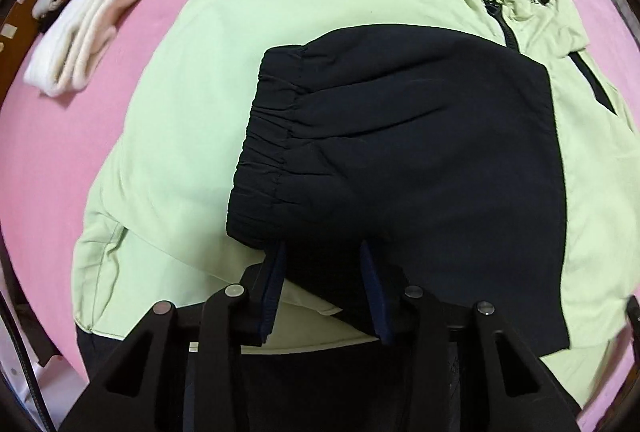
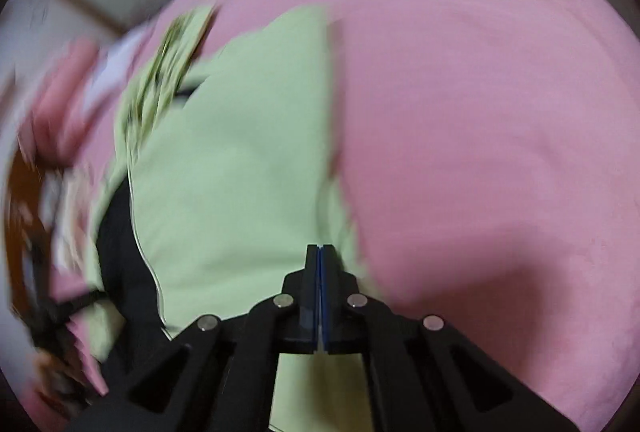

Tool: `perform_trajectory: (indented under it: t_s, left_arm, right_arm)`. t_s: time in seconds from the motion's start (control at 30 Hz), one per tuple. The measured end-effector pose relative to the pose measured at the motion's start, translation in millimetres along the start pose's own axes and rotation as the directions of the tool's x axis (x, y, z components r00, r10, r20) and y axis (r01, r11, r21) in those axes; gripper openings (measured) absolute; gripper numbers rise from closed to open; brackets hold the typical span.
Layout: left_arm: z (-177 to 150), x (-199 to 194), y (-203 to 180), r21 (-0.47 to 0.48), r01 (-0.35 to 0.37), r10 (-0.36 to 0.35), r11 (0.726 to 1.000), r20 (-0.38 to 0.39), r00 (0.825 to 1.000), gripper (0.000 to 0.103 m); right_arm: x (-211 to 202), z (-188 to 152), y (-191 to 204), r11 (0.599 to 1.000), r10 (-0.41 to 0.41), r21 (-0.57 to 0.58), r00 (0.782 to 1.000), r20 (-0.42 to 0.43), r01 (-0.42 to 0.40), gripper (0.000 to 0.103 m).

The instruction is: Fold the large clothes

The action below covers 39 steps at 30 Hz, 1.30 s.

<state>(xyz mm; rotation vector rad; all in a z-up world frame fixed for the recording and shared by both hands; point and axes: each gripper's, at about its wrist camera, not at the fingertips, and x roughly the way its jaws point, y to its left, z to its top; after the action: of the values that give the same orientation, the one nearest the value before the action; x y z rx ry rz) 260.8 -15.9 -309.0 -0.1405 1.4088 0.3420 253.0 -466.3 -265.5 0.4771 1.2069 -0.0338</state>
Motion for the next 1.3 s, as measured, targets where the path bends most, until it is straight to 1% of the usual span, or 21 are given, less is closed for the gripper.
perform_trajectory:
  t_s: [0.03,0.07,0.13,0.2,0.3,0.33,0.37,0.4,0.47,0.5,0.6,0.63,0.7,0.77,0.87,0.93,1.03,1.1,1.13,1.17,1.3]
  left_arm:
    - [-0.7,-1.8,-4.4,0.007,-0.034,0.034,0.999,0.009,0.999,0.037]
    - [-2.3,-5.0,-10.3,0.018,-0.065,0.064,0.998,0.016,0.998,0.037]
    - [-6.5,-14.0,-22.5,0.046,-0.103,0.101,0.994,0.035,0.994,0.037]
    - [-10.8,-25.0,-31.4,0.065,-0.084,0.081,0.994,0.056,0.995,0.037]
    - [-16.3,-42.2,-48.0,0.085,0.042,-0.049,0.995,0.077,0.996,0.037]
    - [-16.9,-46.8,-55.9,0.096,0.115,-0.122,0.989,0.073,0.990,0.037]
    - [-16.2,-48.1,-61.3,0.101,0.155,-0.162,0.983,0.066,0.985,0.037]
    - [-14.0,-48.6,-68.3,0.104,0.189,-0.195,0.977,0.058,0.979,0.037]
    - [-8.3,-48.2,-79.5,0.109,0.212,-0.219,0.971,0.056,0.974,0.037]
    - [-3.5,-47.7,-83.8,0.112,0.209,-0.217,0.971,0.060,0.974,0.037]
    - [11.3,-43.7,-87.9,0.108,0.196,-0.205,0.975,0.082,0.975,0.037]
    - [16.4,-42.9,-91.6,0.099,0.192,-0.201,0.976,0.086,0.976,0.037]
    - [32.6,-36.2,-88.2,0.081,0.171,-0.178,0.982,0.087,0.980,0.037]
    - [45.1,-26.7,-80.0,0.072,0.102,-0.108,0.992,0.083,0.991,0.037]
    - [58.8,-8.4,-65.5,0.050,-0.026,0.023,0.998,0.055,0.998,0.037]
    - [66.1,1.7,-52.1,0.013,-0.048,0.047,0.999,0.037,0.998,0.037]
    - [75.3,3.8,-29.5,-0.044,-0.009,0.011,0.999,0.051,0.999,0.037]
    - [80.4,5.5,-25.5,-0.043,-0.033,0.036,0.999,0.064,0.997,0.033]
    - [80.1,4.9,-23.1,-0.043,-0.034,0.037,0.998,0.062,0.997,0.032]
    - [81.2,6.7,-23.2,-0.047,-0.034,0.037,0.998,0.060,0.998,0.032]
    - [85.1,6.3,-33.6,-0.043,-0.093,0.095,0.995,0.065,0.993,0.032]
  right_arm:
    - [-3.6,0.7,-5.1,0.995,-0.101,-0.004,0.995,0.017,0.101,0.000]
    - [-6.7,1.3,-10.6,0.993,-0.117,0.000,0.993,0.027,0.117,0.000]
    - [-13.6,1.0,-17.6,0.997,-0.042,0.059,0.998,0.046,0.040,0.000]
    - [-21.2,-2.5,-10.0,0.996,0.057,0.063,0.995,0.080,-0.062,0.004]
    - [-23.7,-11.2,28.0,0.975,0.219,-0.043,0.973,0.078,-0.216,0.005]
    - [-19.3,-14.0,43.5,0.961,0.269,-0.076,0.962,0.051,-0.265,0.005]
    - [-11.3,-15.3,59.5,0.943,0.319,-0.103,0.948,0.010,-0.316,0.005]
    - [0.2,-21.7,82.7,0.911,0.381,-0.146,0.922,-0.069,-0.387,0.005]
    - [14.4,-33.4,117.1,0.879,0.399,-0.215,0.903,-0.161,-0.426,0.005]
    - [27.9,-41.6,139.3,0.862,0.373,-0.274,0.900,-0.224,-0.426,0.005]
    - [56.2,-53.1,173.2,0.834,0.292,-0.386,0.909,-0.297,-0.394,0.005]
    - [63.7,-51.7,179.1,0.830,0.280,-0.402,0.912,-0.301,-0.387,0.005]
    - [73.1,-40.7,183.4,0.834,0.308,-0.376,0.906,-0.289,-0.404,0.005]
    - [78.1,-21.0,180.5,0.855,0.305,-0.356,0.921,-0.243,-0.377,0.005]
    - [88.5,18.8,161.1,0.913,0.213,-0.322,0.965,-0.150,-0.251,0.002]
    - [94.1,45.2,138.1,0.935,0.223,-0.254,0.967,-0.120,-0.247,0.000]
    - [88.1,84.6,96.7,0.959,0.233,-0.159,0.972,-0.035,-0.235,0.000]
    - [76.1,101.6,70.1,0.978,0.174,-0.119,0.984,0.031,-0.169,0.000]
    - [73.9,108.6,62.4,0.988,0.120,-0.107,0.991,0.057,-0.113,0.000]
    - [69.7,116.0,52.8,0.991,0.099,-0.095,0.992,0.072,-0.092,0.000]
    - [60.4,116.5,30.8,0.996,0.093,-0.021,0.992,0.081,-0.092,0.000]
